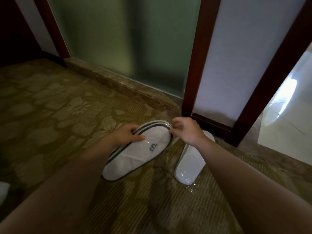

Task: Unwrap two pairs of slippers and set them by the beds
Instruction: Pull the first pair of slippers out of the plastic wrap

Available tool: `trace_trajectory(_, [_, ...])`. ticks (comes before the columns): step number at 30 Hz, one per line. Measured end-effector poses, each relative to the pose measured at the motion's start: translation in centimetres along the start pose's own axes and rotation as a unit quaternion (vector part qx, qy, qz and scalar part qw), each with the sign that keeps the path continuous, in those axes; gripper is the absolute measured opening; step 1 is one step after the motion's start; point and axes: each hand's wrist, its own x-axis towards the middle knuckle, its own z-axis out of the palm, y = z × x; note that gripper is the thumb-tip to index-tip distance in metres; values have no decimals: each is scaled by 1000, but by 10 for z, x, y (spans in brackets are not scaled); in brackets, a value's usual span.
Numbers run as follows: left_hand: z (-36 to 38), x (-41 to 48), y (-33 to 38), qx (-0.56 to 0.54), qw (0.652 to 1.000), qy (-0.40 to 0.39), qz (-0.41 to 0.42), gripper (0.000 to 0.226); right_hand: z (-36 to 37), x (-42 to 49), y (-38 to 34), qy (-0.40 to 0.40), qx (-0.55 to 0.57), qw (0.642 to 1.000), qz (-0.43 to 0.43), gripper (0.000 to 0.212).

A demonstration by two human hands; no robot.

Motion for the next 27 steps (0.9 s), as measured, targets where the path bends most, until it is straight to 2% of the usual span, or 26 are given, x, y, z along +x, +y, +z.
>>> trace_trajectory(2, [0, -3, -5, 0, 1000, -1, -3, 19, -3, -2, 1, 31, 5, 999, 29, 61])
trace_trajectory(4, [-2, -7, -9, 11, 1000, -14, -10, 19, -5, -5, 5, 31, -2, 999, 33, 63])
trace_trajectory(10, [-6, -13, -12, 21, 999, -43, -24, 33, -4, -6, 0, -6, -4, 999, -50, 19])
trace_trajectory(13, [-4, -11, -11, 18, 998, -48, -21, 27, 1, -5, -8, -54, -11, 997, -61, 18])
trace_trajectory(16, [-4, -9, -8, 7, 998, -60, -21, 15, 5, -6, -12, -129, -1, 991, -36, 18])
trace_trajectory(20, [-4, -10, -7, 28, 998, -55, -19, 22, 6, -8, -13, -168, -5, 986, -22, 15])
trace_trajectory(22, [-1, -9, -7, 34, 999, -31, -17, 18, 7, -8, -13, -150, -3, 989, -18, 10])
trace_trajectory(23, [1, -7, -6, 36, 999, -7, -17, 20, 8, -8, -14, -134, -2, 991, -15, 15])
trace_trajectory(27, [8, 1, -3, 46, 991, 110, -53, 55, 7, -6, -9, -63, -5, 998, 13, 22])
